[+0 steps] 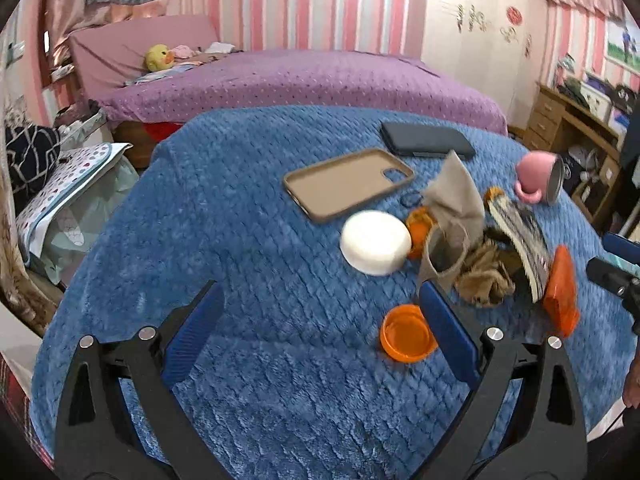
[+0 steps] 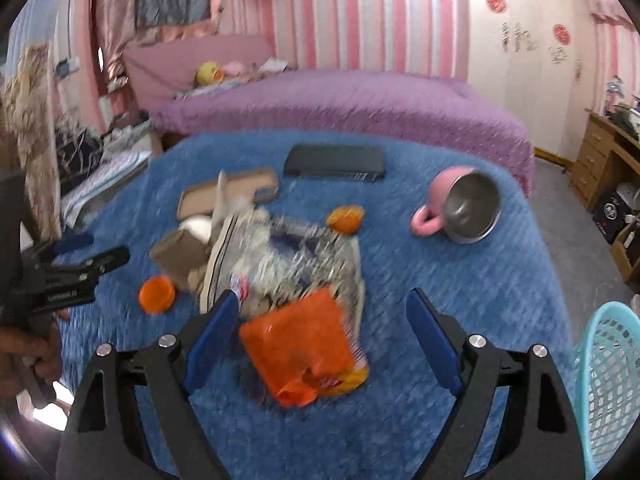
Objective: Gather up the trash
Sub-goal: 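Return to the bed and grasp the orange snack bag with the right tool, then grasp the orange lid with the left tool while the right tool lifts the orange bag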
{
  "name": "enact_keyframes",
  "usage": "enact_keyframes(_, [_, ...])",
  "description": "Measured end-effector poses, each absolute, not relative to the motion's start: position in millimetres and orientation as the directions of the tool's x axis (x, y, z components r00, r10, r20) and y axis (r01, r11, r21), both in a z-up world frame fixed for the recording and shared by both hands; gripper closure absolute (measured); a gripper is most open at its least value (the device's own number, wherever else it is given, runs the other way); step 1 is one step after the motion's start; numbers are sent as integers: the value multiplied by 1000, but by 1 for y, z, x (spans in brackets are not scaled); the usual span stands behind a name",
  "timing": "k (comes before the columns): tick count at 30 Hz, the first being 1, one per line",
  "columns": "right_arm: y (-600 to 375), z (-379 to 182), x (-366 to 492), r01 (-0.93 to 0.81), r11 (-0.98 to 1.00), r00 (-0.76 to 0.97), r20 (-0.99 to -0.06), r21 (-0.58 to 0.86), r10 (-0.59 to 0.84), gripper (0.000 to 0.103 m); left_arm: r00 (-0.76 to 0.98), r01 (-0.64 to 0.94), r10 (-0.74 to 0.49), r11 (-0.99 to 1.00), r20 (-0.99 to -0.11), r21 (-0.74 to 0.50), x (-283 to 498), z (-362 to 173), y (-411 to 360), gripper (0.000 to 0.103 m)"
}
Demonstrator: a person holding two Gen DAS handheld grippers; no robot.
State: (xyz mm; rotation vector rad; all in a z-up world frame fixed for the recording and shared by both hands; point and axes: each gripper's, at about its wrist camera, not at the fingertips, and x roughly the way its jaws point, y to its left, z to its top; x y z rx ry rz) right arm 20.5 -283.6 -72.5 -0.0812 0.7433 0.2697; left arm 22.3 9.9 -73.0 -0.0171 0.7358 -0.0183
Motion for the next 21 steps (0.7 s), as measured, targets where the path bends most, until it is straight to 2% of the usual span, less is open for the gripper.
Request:
enact_keyframes(4, [-275, -96, 30, -312, 950, 645, -737, -14, 201, 19, 720, 42, -49, 999, -693, -26, 22, -79, 2, 8])
enact_keyframes(11, [-271, -112, 45, -333, 942, 629, -755, -45, 186, 19, 696, 71, -57, 997, -715, -10, 23, -86, -10, 8])
enact_keyframes(15, [-268, -118, 45, -386, 922, 575, -785, -10, 232, 19, 681, 91, -55, 996, -730, 10, 24, -92, -15, 8])
enact_keyframes(19, [-261, -120, 39, -416, 906, 589, -782, -76, 205, 19, 674, 94, -58, 995, -737, 8, 23, -94, -15, 8])
enact_keyframes(21, [-262, -120, 39, -409, 911, 584, -785, -63, 207, 25, 669, 97, -62, 995, -741, 4, 24, -96, -16, 8])
